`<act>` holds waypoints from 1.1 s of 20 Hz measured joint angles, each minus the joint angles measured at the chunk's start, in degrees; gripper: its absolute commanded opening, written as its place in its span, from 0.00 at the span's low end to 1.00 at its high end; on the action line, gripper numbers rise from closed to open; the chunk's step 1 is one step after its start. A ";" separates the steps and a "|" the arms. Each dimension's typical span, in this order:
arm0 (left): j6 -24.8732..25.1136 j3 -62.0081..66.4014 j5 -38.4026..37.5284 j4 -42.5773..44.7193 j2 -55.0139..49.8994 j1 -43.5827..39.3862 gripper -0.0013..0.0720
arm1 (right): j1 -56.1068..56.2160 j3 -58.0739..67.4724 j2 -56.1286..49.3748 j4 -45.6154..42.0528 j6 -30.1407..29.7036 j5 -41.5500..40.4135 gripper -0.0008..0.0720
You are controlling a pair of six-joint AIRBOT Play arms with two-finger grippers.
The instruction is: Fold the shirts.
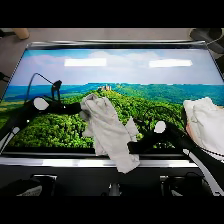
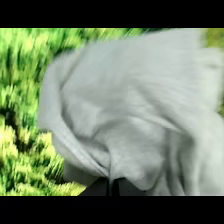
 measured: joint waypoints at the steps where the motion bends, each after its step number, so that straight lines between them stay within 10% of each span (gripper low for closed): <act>1: 0.66 2.34 -0.02 1.03 2.40 0.04 0.05 | -1.09 3.08 1.01 -1.68 -0.20 1.42 0.04; 11: -3.67 39.89 -2.43 18.05 27.89 6.86 0.05 | -20.37 59.82 19.69 -23.37 2.95 4.28 0.05; 22: -5.95 23.10 -11.32 22.12 30.77 8.17 0.05 | -22.40 57.81 9.79 -22.29 7.50 26.69 0.05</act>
